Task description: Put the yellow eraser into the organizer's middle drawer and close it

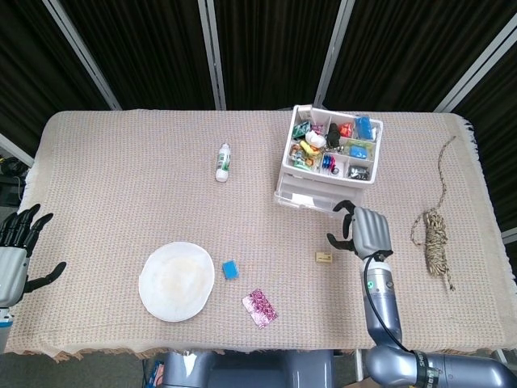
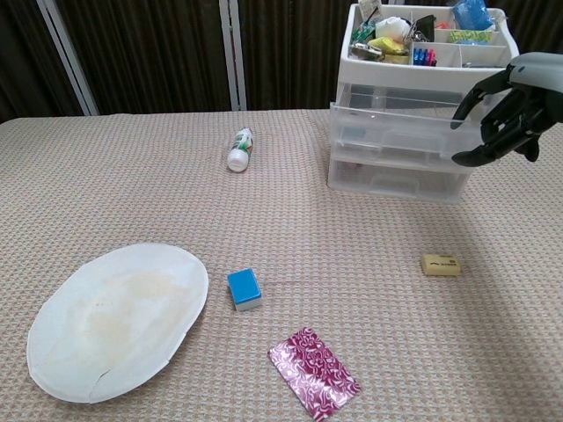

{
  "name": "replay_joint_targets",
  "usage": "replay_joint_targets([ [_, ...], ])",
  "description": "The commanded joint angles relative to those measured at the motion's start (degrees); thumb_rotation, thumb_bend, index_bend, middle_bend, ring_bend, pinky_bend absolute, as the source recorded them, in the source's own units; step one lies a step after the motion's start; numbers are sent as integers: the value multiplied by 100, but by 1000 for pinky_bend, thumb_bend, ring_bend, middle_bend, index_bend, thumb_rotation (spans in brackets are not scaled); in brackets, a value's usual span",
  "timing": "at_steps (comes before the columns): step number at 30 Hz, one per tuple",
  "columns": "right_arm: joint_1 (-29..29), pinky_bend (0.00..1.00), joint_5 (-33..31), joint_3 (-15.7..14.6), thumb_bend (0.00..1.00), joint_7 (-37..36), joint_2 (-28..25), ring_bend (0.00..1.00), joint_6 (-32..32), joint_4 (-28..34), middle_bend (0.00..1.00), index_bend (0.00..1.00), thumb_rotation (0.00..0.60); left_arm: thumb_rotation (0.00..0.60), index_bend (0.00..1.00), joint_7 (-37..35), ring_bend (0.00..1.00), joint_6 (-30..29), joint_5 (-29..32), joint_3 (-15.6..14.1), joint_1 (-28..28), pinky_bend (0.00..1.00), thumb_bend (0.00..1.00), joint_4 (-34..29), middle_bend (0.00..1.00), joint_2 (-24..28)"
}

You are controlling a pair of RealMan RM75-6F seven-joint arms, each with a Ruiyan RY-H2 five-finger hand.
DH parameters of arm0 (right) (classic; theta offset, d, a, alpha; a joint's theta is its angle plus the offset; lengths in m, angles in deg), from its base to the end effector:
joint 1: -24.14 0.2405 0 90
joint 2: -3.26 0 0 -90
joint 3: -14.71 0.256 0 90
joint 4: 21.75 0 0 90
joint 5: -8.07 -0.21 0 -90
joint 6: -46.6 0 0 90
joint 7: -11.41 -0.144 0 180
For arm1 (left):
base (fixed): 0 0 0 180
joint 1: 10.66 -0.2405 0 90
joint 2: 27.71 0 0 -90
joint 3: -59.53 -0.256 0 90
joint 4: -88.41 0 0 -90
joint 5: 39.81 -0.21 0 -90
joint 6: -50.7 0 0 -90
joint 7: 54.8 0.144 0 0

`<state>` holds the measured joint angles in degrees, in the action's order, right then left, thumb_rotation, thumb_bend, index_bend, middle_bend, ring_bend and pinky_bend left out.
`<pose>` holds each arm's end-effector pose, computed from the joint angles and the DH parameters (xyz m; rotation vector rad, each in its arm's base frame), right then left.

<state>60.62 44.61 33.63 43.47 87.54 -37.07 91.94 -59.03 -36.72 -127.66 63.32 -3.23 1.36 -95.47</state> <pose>-0.1367 -0.3034 0.0568 1.2496 -1.3054 0.9560 -0.3070 0.1991 0.1530 -1.3858 -0.8554 -1.0283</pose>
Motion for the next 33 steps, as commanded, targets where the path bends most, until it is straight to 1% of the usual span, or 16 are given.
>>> replay_joint_targets([
  [1, -65, 669, 118, -78, 160, -39, 11, 739, -56, 67, 742, 390, 600, 600, 118, 1, 0, -3, -1, 1, -1, 0, 253, -1, 0, 0],
  [11, -220, 669, 568, -194, 159, -152, 23, 739, -249, 327, 742, 390, 600, 600, 118, -5, 0, -7, -8, -3, -3, 0, 251, 1, 0, 1],
  [18, -289, 669, 625, -286, 160, -87, 14, 739, -301, 422, 741, 375, 600, 600, 118, -14, 0, -4, -9, -3, -1, 0, 253, 3, 0, 3],
  [21, -343, 669, 830, -343, 160, -114, 28, 739, -382, 452, 742, 328, 600, 600, 118, -14, 0, -6, -12, -3, -1, 0, 251, 6, 0, 3],
  [23, -372, 669, 972, -359, 160, -148, 41, 739, -428, 457, 741, 261, 600, 600, 118, -13, 0, -7, -11, -3, -2, 0, 251, 6, 0, 1],
  [26, -401, 669, 1087, -349, 160, -179, 49, 739, -451, 450, 740, 189, 600, 600, 118, -11, 0, -8, -9, -3, -3, 0, 252, 5, 0, -1],
  [30, -434, 669, 1144, -336, 159, -175, 28, 739, -475, 463, 740, 165, 600, 600, 118, -17, 0, -8, -2, -1, -5, 0, 254, -5, 0, 1],
  [33, -520, 669, 1415, -417, 154, -201, 12, 739, -609, 508, 740, 164, 600, 600, 119, -18, 0, 0, 3, 0, -3, 0, 253, -11, 0, 5],
])
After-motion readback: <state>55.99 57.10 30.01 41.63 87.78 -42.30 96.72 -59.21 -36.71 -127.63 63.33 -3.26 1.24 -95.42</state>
